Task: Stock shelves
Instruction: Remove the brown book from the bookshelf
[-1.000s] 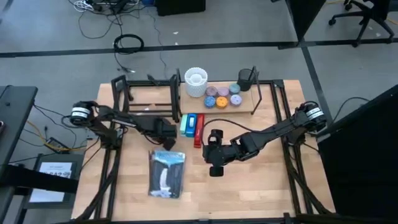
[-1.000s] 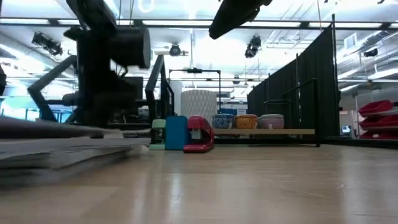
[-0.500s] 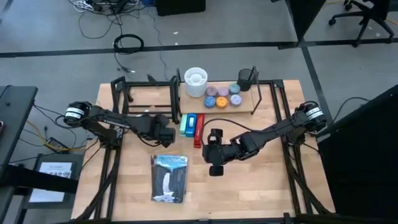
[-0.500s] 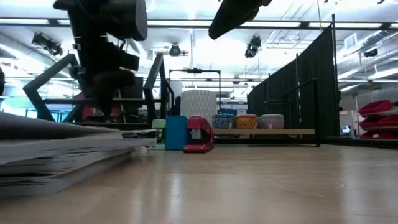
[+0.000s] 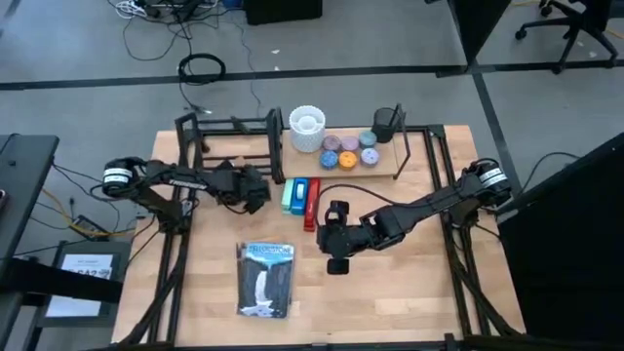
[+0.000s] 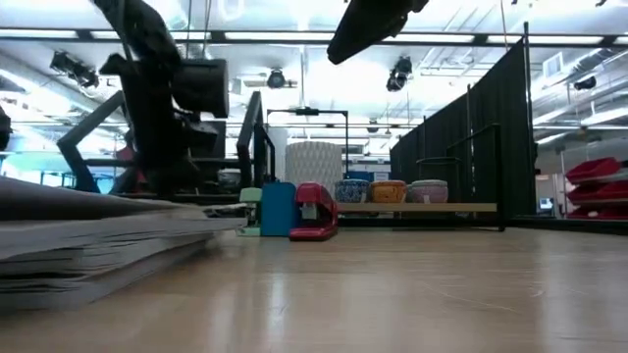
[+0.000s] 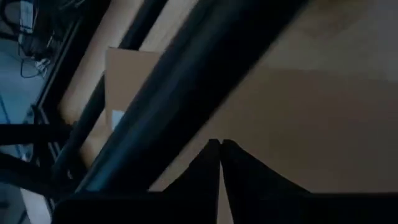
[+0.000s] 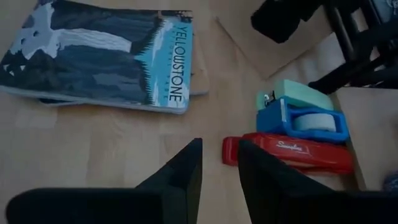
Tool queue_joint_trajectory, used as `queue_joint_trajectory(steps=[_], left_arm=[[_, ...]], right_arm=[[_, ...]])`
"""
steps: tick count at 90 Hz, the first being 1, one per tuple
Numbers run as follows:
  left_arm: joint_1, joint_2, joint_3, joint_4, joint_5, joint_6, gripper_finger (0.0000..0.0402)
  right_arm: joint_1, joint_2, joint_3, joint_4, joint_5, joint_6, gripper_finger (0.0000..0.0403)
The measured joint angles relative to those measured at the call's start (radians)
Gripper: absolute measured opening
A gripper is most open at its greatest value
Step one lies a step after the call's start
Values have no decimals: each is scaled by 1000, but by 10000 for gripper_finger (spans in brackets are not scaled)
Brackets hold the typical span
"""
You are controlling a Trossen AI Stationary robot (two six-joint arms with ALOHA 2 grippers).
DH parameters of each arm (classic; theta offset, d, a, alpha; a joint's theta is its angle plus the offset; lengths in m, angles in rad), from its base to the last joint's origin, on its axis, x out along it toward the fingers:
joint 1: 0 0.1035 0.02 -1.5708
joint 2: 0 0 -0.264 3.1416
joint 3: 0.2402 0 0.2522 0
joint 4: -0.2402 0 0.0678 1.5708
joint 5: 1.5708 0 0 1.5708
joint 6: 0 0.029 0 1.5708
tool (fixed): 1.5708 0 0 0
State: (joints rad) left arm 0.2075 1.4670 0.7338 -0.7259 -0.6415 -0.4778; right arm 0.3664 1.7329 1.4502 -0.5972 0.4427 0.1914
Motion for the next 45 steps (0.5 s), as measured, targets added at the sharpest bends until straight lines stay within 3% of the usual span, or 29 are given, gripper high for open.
queue_joint_trajectory(steps=[10,19,35,45], left_arm=[[5,0,12,-17,12,-3,0],[-27,-2,20,-15,104,-66,0],[-79,-3,-71,35,289,-200,0],[-134,-9,-105,69,334,-301,0]], right_arm=[[5,0,0,-3,0,14,73],[7,0,0,-3,0,15,73],[7,0,0,-3,-1,15,73],[7,0,0,-2,-1,15,73]])
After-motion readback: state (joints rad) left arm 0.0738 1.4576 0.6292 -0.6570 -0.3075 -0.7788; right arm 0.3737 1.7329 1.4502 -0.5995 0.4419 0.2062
